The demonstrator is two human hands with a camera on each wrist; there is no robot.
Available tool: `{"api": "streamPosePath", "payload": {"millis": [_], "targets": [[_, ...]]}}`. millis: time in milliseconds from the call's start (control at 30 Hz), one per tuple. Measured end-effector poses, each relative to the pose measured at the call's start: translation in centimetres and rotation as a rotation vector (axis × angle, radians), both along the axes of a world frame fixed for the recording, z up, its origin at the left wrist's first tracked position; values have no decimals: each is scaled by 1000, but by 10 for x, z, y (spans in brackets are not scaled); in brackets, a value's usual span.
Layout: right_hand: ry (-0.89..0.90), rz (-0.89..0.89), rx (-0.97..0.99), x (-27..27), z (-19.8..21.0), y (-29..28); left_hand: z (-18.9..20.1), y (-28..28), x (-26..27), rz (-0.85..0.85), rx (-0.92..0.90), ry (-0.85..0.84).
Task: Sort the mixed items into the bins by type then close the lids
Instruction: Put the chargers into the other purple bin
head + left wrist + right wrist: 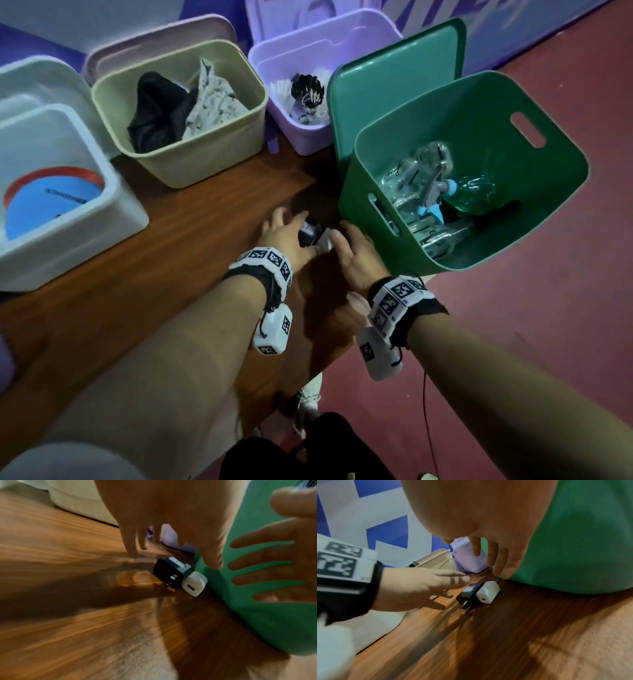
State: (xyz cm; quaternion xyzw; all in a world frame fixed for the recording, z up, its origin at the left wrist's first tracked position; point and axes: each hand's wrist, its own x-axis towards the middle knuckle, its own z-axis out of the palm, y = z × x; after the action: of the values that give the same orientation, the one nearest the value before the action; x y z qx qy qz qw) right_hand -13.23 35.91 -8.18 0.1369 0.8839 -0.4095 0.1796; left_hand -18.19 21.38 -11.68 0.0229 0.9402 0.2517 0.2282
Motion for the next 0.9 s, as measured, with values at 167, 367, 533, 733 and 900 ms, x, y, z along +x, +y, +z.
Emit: {"api": "streamPosePath", "payload": {"millis": [167,367,533,733,900], "targets": [[6,0,-57,-1,-7,5,-11,25,-14,-215,-141,-7],[-11,33,-25,0,-14,6,-16,37,-20,-301,-237,-79],[8,78,50,-11,-12,-9,-13,9,-6,-199,-141,22],[11,147,54,-27,-2,-60,2,-65,0,24,-78,-53],[65,200,11,-37,23,-129,42,-132,10,166,26,28]]}}
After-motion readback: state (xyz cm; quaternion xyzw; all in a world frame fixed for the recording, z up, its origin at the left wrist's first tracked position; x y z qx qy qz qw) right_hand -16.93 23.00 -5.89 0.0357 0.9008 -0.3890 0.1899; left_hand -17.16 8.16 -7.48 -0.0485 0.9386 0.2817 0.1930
